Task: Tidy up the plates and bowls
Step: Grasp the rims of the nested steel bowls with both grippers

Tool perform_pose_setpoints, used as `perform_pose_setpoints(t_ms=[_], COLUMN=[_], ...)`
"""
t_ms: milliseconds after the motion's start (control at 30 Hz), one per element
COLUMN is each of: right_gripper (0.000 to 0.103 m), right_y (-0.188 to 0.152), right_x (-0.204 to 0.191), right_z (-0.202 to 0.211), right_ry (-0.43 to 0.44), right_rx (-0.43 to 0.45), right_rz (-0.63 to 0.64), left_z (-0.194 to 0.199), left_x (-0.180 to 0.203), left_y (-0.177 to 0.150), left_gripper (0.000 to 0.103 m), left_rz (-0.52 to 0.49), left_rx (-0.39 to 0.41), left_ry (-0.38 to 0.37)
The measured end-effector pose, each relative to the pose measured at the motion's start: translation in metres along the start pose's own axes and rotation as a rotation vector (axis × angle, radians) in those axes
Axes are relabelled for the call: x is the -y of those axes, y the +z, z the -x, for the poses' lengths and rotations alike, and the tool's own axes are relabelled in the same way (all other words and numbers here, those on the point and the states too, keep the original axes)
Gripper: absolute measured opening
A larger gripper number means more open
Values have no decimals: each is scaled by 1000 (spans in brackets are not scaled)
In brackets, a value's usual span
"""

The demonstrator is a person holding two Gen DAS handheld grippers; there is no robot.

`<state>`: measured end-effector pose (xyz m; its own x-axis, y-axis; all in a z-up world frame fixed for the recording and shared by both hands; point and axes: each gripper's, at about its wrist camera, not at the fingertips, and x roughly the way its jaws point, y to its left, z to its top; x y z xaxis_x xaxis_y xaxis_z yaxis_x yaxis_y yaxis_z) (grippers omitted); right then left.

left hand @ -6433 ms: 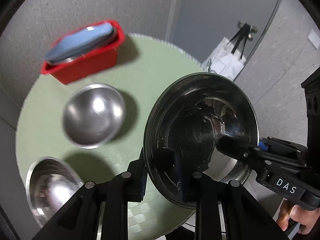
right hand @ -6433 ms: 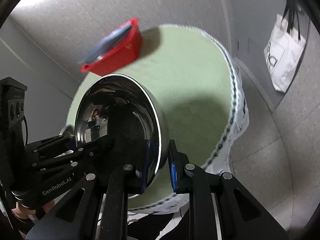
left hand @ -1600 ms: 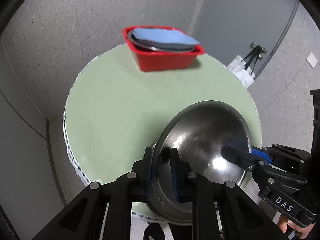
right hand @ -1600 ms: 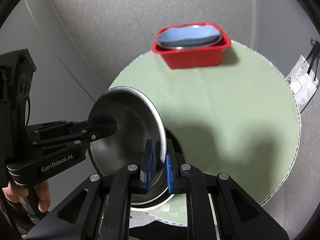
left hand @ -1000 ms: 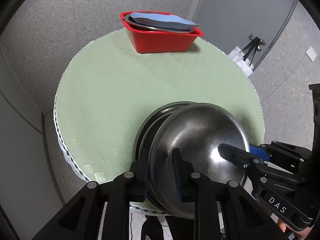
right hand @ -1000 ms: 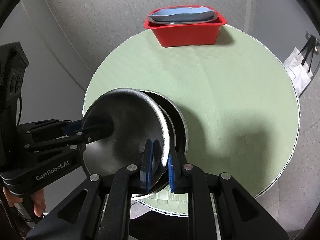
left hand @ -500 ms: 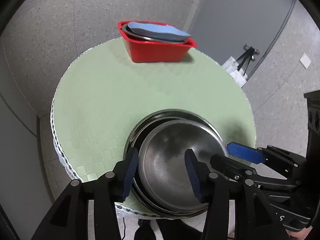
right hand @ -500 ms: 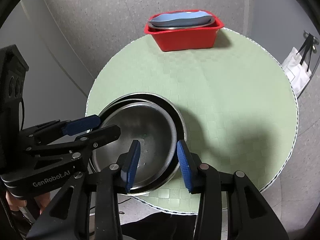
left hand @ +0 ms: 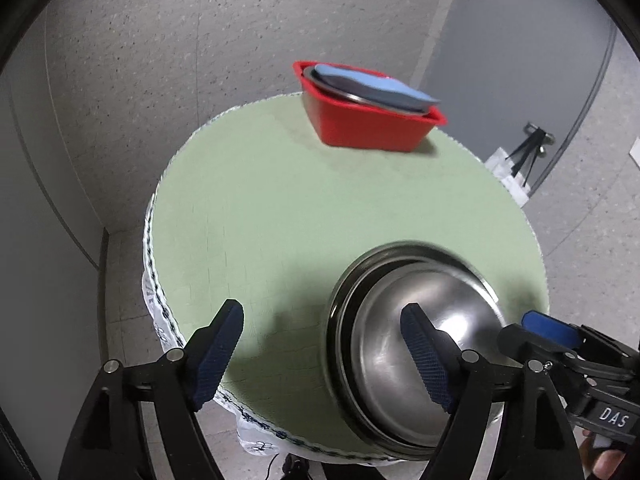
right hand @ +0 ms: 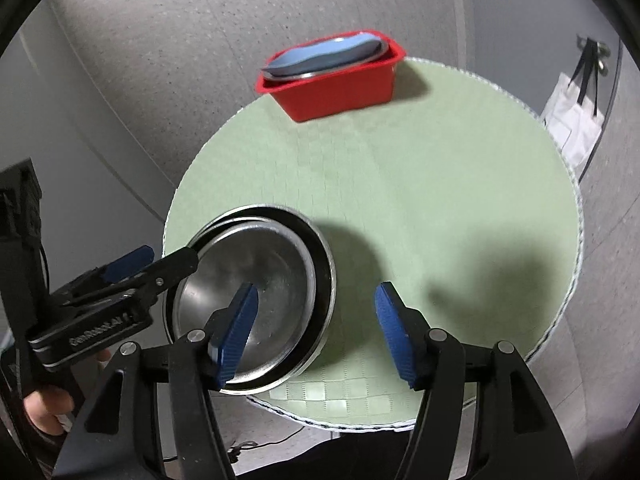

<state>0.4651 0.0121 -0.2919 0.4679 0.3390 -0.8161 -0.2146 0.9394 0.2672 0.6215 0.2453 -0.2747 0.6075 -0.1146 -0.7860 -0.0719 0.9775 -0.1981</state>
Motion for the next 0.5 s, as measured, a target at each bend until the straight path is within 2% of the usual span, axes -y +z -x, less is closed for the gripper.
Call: perform_pose_setpoints(t_ms=[133, 233, 300, 367, 467, 500], right_gripper=[63, 63, 63, 62, 52, 50], right_y=[-3, -4, -5, -6, -5, -5], right_x=[1, 2, 2, 2, 3, 4], right_z=[-18, -30, -36, -43, -50, -51], right_ry=[23, 28, 37, 48, 68, 66], right_rx=[-42, -70, -84, -102, -124, -128], right_rz=[-27, -37, -42, -46, -46, -47], left_z=[-13, -23, -32, -40, -44, -44], left_x=[7, 10, 14, 17, 22, 25], left_y=[-3, -3, -2, -1, 2, 3], left_gripper=[77, 73, 59, 54, 41, 41], left_rz=[-18, -30, -46, -62, -85, -100], left_rx=[-22, -44, -65, -89, -95, -93], left_ry=[19, 9, -7, -37, -75, -67])
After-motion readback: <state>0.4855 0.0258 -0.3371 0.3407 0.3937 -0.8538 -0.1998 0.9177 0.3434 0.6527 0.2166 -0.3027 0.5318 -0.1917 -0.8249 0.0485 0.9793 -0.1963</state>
